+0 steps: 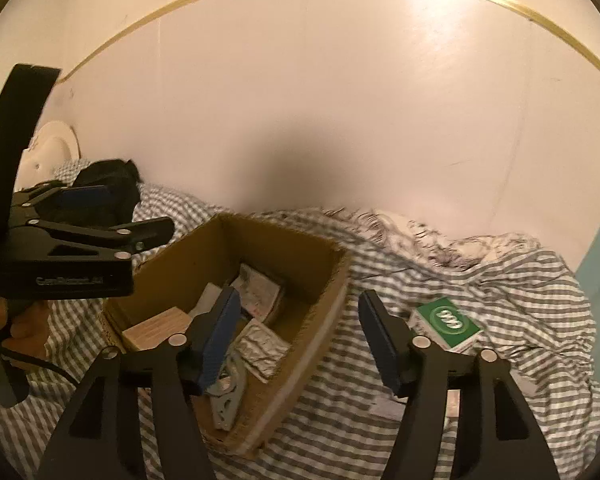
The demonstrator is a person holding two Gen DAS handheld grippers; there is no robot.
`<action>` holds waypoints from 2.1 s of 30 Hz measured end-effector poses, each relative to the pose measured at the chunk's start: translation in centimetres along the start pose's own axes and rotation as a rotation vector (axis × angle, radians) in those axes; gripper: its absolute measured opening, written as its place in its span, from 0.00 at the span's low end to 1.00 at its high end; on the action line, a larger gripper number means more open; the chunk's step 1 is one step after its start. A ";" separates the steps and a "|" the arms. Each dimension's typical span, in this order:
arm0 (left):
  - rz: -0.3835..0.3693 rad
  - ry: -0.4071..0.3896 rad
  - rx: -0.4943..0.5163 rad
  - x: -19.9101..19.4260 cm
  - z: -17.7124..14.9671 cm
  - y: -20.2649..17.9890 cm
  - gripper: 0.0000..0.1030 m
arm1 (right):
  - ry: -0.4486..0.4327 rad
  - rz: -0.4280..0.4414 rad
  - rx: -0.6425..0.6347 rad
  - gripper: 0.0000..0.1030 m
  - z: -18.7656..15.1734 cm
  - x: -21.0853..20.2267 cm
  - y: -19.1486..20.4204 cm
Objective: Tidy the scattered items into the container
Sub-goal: 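Open both tools to drop the paper box and tube into the box, then withdraw both tools from the box back toward the pile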
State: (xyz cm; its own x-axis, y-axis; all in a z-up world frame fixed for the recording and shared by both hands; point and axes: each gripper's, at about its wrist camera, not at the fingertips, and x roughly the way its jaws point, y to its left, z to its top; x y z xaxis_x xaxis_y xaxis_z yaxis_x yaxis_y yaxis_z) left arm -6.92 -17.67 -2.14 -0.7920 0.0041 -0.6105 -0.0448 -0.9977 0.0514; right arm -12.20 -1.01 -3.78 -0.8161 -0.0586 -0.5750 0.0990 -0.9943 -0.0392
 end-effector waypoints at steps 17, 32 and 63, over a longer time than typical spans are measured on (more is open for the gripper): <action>-0.019 -0.188 -0.103 -5.5 2.1 -5.7 1.00 | -0.193 -0.139 0.020 1.00 -0.5 -9.5 -7.9; -0.011 -0.246 -0.021 -4.2 2.3 -12.0 1.00 | -0.216 -0.219 0.064 1.00 -2.6 -12.5 -15.3; -0.194 0.266 0.298 12.0 -9.3 -24.7 0.99 | 0.135 -0.277 0.129 0.90 -12.9 -2.1 -25.3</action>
State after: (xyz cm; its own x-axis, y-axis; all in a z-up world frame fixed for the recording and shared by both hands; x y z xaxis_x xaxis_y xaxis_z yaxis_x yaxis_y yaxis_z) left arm -9.66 6.39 -18.07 -0.5693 0.1334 -0.8112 -0.3816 -0.9169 0.1171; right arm -5.68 25.40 -12.15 -0.7179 0.2193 -0.6607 -0.1961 -0.9743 -0.1104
